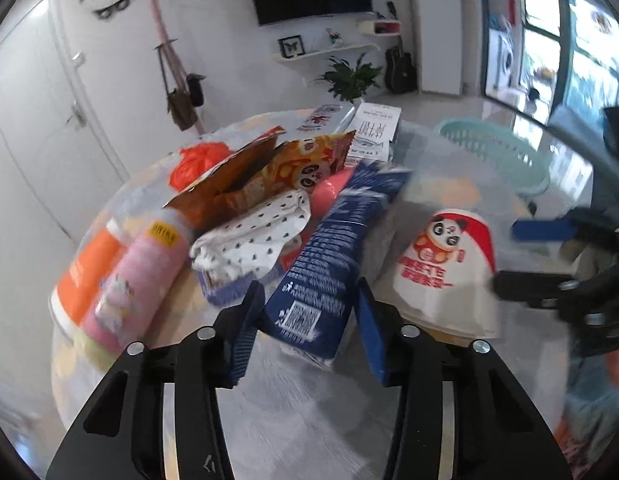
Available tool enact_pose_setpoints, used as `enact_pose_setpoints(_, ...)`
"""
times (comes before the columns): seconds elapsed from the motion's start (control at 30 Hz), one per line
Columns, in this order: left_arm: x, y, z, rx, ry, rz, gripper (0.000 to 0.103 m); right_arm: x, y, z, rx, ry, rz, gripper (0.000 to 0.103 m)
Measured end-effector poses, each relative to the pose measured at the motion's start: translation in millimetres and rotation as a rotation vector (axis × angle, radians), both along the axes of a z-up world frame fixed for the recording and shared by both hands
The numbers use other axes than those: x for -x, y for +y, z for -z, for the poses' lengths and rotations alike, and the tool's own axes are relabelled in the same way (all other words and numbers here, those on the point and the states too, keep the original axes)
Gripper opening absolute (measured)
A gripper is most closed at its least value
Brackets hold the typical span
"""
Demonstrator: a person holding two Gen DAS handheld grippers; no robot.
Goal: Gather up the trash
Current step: 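Grasp the white-red paper cup with the right tool while the left tool grasps the blue milk carton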
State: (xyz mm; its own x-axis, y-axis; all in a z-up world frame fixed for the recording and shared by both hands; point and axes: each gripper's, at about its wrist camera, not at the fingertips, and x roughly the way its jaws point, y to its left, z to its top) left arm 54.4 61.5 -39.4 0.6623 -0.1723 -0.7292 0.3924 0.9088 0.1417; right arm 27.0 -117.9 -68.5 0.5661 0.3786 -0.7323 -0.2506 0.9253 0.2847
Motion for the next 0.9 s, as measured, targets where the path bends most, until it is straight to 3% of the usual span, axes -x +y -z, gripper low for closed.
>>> enact_pose_setpoints(0.1, 17, 10, -3, 0.093, 0.011, -0.043, 0.04, -10, 2, 13, -0.041, 0.054, -0.019, 0.078)
enact_pose_setpoints(0.2, 29, 19, -7, 0.161, 0.009, -0.1, 0.038, -15, 9, 15, -0.045, 0.053, -0.029, 0.083)
enact_pose_setpoints(0.4, 45, 35, -2, 0.247, 0.044, -0.189, 0.038, -29, 33, 14, -0.015, 0.053, -0.036, 0.082)
enact_pose_setpoints(0.43, 49, 35, 1, 0.247, 0.052, -0.199, 0.038, -29, 38, 15, -0.01, 0.051, -0.042, 0.074)
enact_pose_setpoints(0.53, 56, 33, 6, 0.227, 0.072, -0.204, 0.038, -26, 44, 13, 0.039, 0.022, -0.05, 0.064)
enact_pose_setpoints(0.63, 54, 27, 5, 0.241, 0.085, -0.182, 0.037, -21, 34, 6, 0.015, -0.001, -0.058, 0.056)
enact_pose_setpoints(0.67, 52, 24, 4, 0.236, 0.083, -0.178, 0.041, -20, 30, 5, 0.009, -0.001, -0.057, 0.055)
enact_pose_setpoints(0.7, 50, 21, 5, 0.225, 0.083, -0.175, 0.052, -20, 28, 3, 0.015, -0.005, -0.056, 0.055)
enact_pose_setpoints(0.77, 38, 11, 6, 0.19, 0.081, -0.181, 0.059, -16, 24, 0, 0.04, -0.029, -0.048, 0.054)
enact_pose_setpoints(0.87, 20, -2, 12, 0.158, 0.117, -0.18, 0.056, -12, 22, -6, 0.066, -0.062, -0.04, 0.053)
enact_pose_setpoints(0.9, 17, -4, 14, 0.147, 0.123, -0.187, 0.04, -12, 22, -7, 0.082, -0.074, -0.033, 0.053)
